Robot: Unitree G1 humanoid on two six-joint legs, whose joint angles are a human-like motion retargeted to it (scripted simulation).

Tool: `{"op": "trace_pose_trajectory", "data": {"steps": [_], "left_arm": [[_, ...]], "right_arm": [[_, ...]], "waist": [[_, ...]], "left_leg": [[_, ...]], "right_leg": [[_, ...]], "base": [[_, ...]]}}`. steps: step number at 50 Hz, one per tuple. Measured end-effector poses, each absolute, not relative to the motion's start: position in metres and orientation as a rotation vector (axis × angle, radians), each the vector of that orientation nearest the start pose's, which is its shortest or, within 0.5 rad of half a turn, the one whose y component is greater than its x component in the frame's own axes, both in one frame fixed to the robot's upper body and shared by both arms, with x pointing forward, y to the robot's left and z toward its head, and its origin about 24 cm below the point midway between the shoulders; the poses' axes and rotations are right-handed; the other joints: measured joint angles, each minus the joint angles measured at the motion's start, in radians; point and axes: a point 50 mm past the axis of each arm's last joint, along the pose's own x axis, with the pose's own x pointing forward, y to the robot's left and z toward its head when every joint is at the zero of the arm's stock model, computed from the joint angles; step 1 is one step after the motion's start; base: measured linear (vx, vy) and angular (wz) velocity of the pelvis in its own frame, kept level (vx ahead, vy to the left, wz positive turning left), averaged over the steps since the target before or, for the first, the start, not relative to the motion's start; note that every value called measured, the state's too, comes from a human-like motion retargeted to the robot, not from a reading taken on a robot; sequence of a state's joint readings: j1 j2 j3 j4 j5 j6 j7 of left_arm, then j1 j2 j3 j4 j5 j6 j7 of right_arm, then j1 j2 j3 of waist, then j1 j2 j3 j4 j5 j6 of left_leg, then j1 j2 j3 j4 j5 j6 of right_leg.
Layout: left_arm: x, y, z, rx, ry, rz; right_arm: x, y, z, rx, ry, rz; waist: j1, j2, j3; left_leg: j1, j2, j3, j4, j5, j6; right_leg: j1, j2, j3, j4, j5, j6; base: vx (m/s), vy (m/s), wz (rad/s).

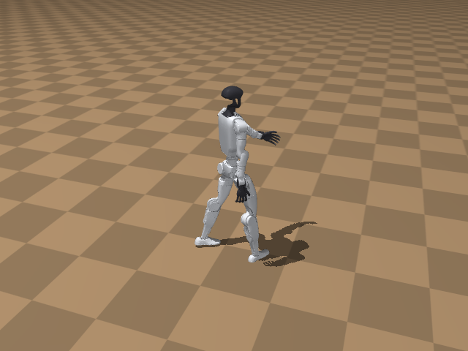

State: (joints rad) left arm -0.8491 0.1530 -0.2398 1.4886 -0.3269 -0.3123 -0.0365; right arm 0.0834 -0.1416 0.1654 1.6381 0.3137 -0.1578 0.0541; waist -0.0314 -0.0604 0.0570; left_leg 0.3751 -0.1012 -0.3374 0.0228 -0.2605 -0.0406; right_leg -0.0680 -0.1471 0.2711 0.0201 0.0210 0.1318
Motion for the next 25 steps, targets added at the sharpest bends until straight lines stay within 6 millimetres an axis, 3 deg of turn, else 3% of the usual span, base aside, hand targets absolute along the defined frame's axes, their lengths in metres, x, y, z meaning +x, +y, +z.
{"op": "trace_pose_trajectory", "data": {"steps": [2, 5, 7, 9, 13, 17, 21, 25], "left_arm": [[0.315, 0.166, -0.045, 0.136, 0.529, -0.068], [0.229, 0.19, -0.113, 0.127, 0.865, -0.051], [0.169, 0.208, -0.141, 0.08, 1.049, -0.028], [0.111, 0.226, -0.157, 0.056, 1.191, 0.003], [0.009, 0.259, -0.162, 0.035, 1.417, 0.05], [-0.067, 0.288, -0.145, 0.003, 1.563, 0.171], [-0.113, 0.309, -0.126, -0.027, 1.634, 0.352], [-0.124, 0.312, -0.121, -0.04, 1.602, 0.541]], "right_arm": [[0.026, -0.228, -0.171, -0.036, 1.405, -0.265], [0.103, -0.254, -0.153, -0.101, 1.202, -0.335], [0.155, -0.271, -0.131, -0.128, 1.063, -0.389], [0.203, -0.285, -0.103, -0.123, 0.908, -0.451], [0.286, -0.3, -0.032, -0.06, 0.596, -0.536], [0.34, -0.303, 0.041, 0.019, 0.305, -0.572], [0.371, -0.295, 0.097, 0.1, 0.09, -0.569], [0.387, -0.274, 0.126, 0.158, -0.046, -0.544]], "waist": [[0.04, -0.012, 0.008], [0.078, -0.066, -0.006], [0.081, -0.084, -0.066], [0.105, -0.105, -0.089], [0.171, -0.14, -0.091], [0.223, -0.149, -0.098], [0.261, -0.156, -0.097], [0.298, -0.159, -0.049]], "left_leg": [[-0.017, -0.018, -0.009, 0.077, 0.029, -0.005], [-0.196, -0.089, 0.079, 0.415, 0.006, -0.038], [-0.465, -0.091, 0.203, 0.77, -0.067, -0.05], [-0.641, -0.066, 0.323, 1.005, -0.151, -0.019], [-0.829, 0.031, 0.541, 1.261, -0.294, 0.077], [-0.904, 0.128, 0.69, 1.282, -0.355, 0.132], [-0.862, 0.166, 0.821, 1.038, -0.346, 0.123], [-0.627, 0.117, 1.062, 0.479, -0.241, 0.095]], "right_leg": [[0.037, -0.012, -0.02, 0.006, -0.017, -0.001], [0.06, -0.064, -0.05, 0.016, -0.032, 0.01], [0.002, -0.08, -0.09, 0.027, -0.042, 0.013], [-0.016, -0.095, -0.119, 0.033, -0.058, 0.017], [-0.002, -0.11, -0.168, 0.041, -0.099, 0.018], [0.033, -0.099, -0.244, 0.032, -0.129, 0.02], [0.09, -0.085, -0.321, 0.005, -0.149, 0.033], [0.174, -0.083, -0.375, 0.005, -0.165, 0.072]], "base": [[0.42, -0.29, 0.5], [0.33, -0.29, 0.8], [0.24, -0.22, 1.23], [0.27, -0.18, 0.9], [0.31, -0.15, 0.59], [0.33, -0.12, 0.73], [0.36, -0.06, 0.74], [0.41, 0.03, 0.53]]}}
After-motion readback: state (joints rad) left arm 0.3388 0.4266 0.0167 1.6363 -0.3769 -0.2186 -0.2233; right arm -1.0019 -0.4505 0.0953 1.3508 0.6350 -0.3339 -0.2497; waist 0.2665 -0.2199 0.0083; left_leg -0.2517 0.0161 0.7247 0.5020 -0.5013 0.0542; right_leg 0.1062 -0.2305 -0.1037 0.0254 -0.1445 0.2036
